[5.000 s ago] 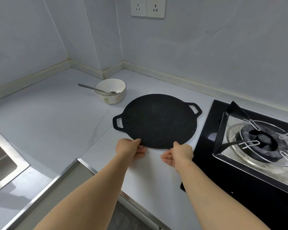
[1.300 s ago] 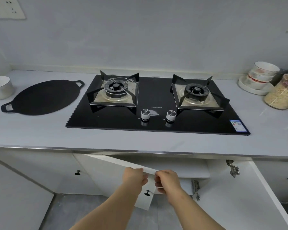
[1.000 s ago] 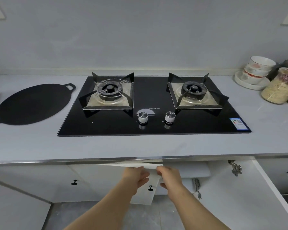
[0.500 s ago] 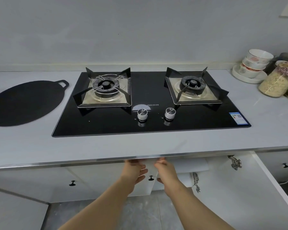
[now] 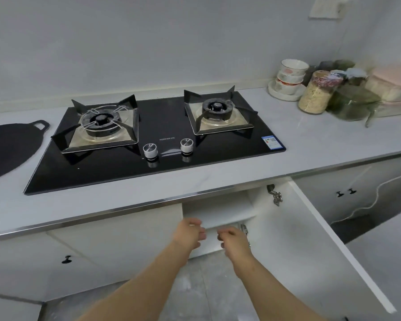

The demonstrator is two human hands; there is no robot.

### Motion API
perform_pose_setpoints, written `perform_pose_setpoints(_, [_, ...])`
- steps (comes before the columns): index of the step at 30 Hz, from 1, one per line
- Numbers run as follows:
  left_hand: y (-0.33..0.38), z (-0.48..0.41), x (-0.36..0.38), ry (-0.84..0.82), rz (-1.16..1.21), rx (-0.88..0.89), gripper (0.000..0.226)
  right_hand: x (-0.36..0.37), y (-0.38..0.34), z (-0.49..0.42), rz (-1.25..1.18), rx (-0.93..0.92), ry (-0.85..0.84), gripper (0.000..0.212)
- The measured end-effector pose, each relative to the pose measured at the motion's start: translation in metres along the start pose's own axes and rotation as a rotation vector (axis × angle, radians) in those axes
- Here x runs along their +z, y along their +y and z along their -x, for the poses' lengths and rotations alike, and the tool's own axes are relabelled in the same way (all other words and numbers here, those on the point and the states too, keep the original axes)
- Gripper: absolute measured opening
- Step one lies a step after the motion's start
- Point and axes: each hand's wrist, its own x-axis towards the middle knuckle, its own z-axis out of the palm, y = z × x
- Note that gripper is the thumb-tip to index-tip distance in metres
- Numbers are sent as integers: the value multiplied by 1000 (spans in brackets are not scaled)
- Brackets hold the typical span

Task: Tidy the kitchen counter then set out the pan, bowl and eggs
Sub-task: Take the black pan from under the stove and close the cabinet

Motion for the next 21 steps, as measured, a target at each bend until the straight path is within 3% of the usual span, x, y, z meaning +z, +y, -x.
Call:
perform_pose_setpoints(11, [-45, 92, 191, -108, -31, 45, 10, -196, 58, 44, 148, -145, 69, 20])
perform_pose_setpoints(21, [-49, 127, 272, -134, -186, 93, 17, -293, 78, 44, 214, -242, 308, 32])
